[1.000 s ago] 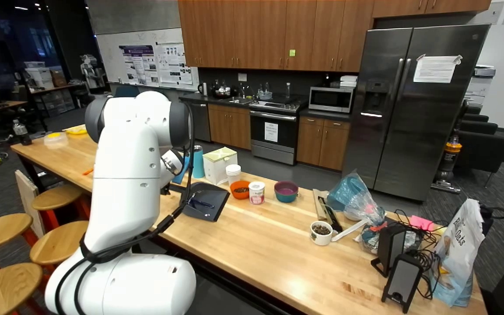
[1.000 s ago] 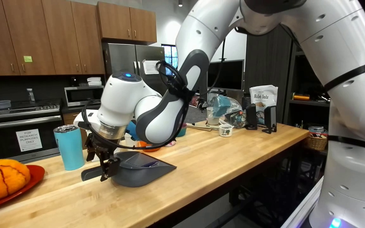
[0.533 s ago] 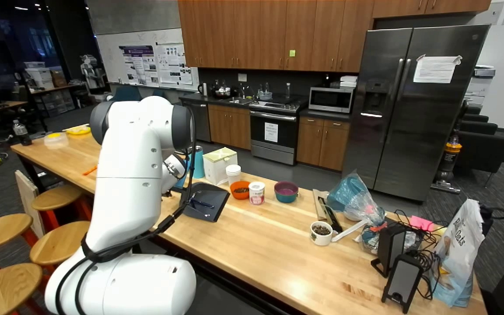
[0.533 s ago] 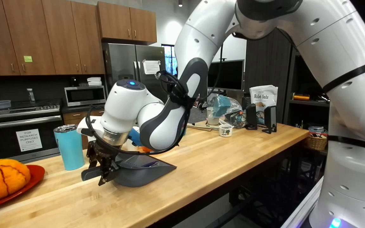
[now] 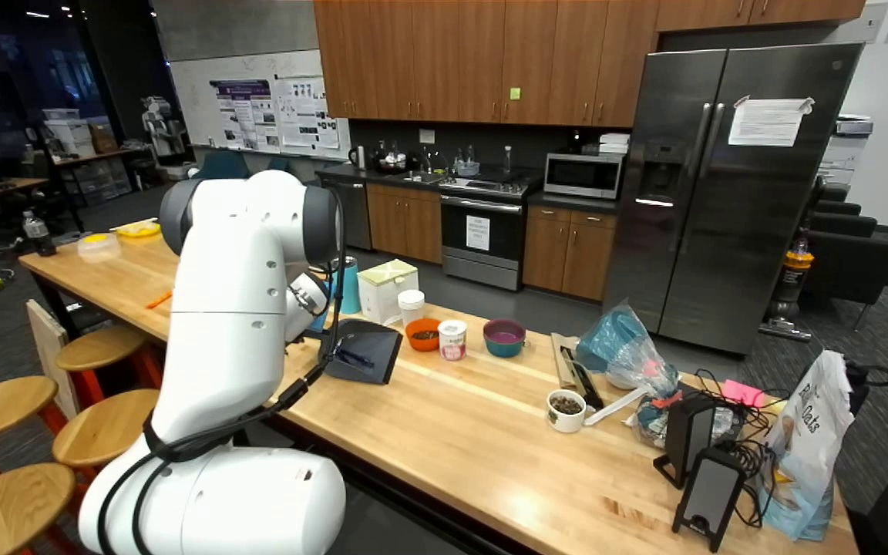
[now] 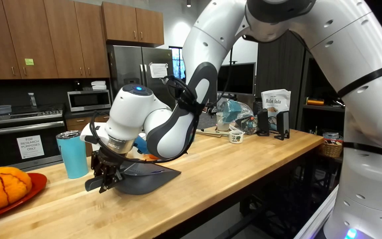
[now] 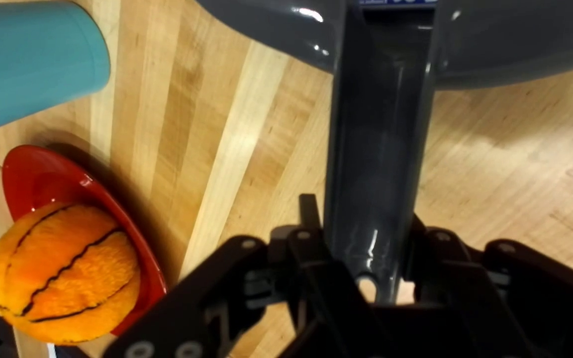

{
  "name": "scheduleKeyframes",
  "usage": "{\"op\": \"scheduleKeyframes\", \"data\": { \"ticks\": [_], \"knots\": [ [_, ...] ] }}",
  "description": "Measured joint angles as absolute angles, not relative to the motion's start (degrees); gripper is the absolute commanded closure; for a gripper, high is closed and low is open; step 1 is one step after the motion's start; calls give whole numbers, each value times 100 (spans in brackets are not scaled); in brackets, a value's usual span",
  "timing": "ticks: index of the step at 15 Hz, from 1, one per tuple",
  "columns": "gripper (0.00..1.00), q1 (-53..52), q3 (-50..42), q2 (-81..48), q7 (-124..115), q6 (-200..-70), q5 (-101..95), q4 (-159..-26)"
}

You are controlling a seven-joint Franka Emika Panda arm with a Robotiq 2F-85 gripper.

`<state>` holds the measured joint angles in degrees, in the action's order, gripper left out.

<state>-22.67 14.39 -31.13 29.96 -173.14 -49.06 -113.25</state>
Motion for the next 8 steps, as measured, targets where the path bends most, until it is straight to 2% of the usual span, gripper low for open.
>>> {"op": "scheduleKeyframes", "data": {
  "ticks": [8],
  "knots": [
    [89,-2072,1753,-3154,3216,-17309,-4860,-11333]
  ]
}}
